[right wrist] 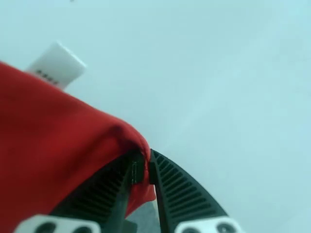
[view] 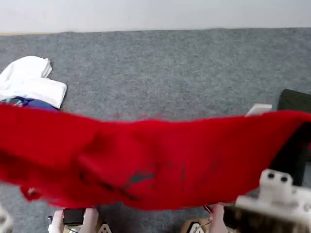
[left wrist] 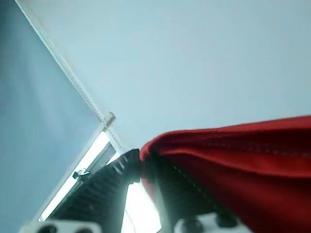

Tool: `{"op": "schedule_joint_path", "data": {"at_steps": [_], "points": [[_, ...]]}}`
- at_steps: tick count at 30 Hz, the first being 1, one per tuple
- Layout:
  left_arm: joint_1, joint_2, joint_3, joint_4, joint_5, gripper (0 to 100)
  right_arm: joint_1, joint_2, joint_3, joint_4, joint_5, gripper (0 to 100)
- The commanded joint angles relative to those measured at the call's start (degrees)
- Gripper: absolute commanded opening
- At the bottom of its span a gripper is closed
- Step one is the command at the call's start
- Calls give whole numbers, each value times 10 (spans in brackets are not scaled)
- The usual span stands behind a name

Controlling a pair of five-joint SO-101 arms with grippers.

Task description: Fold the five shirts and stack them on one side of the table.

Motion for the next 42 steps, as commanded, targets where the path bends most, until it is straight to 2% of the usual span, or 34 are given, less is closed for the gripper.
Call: {"op": "schedule_joint_path", "data": {"at_steps": [1, 9, 14, 20, 25, 30, 37, 42], "points": [[-4, -11, -11, -24, -11, 2, 7, -14, -3, 18, 4, 11], [-4, -22, -8, -26, -18, 2, 27, -24, 12, 18, 4, 11], [-4, -25, 72, -29, -18, 2, 25, -9, 89, 9, 0, 11], [-4, -22, 196, -28, -18, 2, 25, -8, 250, -80, 0, 11], [-3, -21, 356, -41, -18, 2, 12, -12, 431, -192, 0, 11], [-2, -21, 553, -156, -18, 2, -45, -12, 600, -304, 0, 11], [5, -17, 807, -401, -18, 2, -104, -7, 795, -507, 3, 11], [12, 52, 897, -552, -69, 2, -115, -3, 903, -650, 5, 11]]}}
